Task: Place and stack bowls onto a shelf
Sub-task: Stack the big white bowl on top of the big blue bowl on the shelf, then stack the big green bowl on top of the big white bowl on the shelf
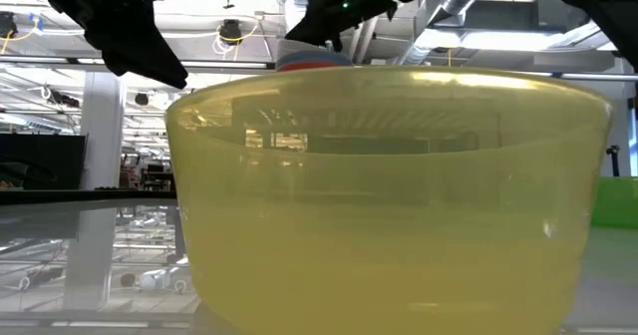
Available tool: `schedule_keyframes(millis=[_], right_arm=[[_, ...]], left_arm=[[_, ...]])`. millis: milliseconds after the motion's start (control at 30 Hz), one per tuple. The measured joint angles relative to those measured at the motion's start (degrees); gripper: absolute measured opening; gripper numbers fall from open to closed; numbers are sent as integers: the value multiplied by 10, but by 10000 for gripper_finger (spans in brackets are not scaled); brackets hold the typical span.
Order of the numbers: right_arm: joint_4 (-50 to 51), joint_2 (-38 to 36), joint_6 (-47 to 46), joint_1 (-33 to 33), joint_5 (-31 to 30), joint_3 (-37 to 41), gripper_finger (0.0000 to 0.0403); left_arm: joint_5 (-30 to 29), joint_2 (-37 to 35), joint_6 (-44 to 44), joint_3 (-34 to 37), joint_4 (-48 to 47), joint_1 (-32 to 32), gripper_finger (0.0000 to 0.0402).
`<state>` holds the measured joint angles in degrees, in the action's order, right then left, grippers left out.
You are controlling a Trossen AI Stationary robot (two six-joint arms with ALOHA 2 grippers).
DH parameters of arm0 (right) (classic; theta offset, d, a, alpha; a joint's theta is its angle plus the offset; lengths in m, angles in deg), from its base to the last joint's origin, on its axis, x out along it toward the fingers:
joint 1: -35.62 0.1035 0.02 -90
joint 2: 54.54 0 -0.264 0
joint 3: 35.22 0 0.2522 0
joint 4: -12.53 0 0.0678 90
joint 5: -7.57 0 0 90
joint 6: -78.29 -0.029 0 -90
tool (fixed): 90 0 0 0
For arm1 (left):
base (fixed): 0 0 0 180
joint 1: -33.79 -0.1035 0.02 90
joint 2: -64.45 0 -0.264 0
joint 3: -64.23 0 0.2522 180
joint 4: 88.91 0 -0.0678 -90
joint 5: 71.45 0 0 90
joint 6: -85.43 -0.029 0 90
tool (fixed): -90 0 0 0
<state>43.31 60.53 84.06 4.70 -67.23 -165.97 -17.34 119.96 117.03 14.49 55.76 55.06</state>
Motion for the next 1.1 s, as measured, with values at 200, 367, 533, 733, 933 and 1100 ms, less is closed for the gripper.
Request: schedule_keyframes(millis=[200, 367, 533, 733, 933, 1100], right_arm=[[10, 5, 9, 2, -2, 5, 108], [52, 4, -1, -1, -3, 6, 108], [107, 5, -7, -8, -5, 6, 108], [119, -16, -11, 6, -5, 7, 108], [166, -82, 1, 34, -6, 7, 108], [264, -138, 14, 72, -14, 6, 108]], left_arm=[[-4, 0, -3, 0, -2, 0, 124], [-4, 0, 0, 0, -11, 0, 124], [-6, 0, -3, 0, -11, -1, 124], [29, -2, -1, -5, -27, -1, 124], [168, -2, 49, -55, -177, 0, 124], [391, -1, 115, -56, -233, 34, 116]])
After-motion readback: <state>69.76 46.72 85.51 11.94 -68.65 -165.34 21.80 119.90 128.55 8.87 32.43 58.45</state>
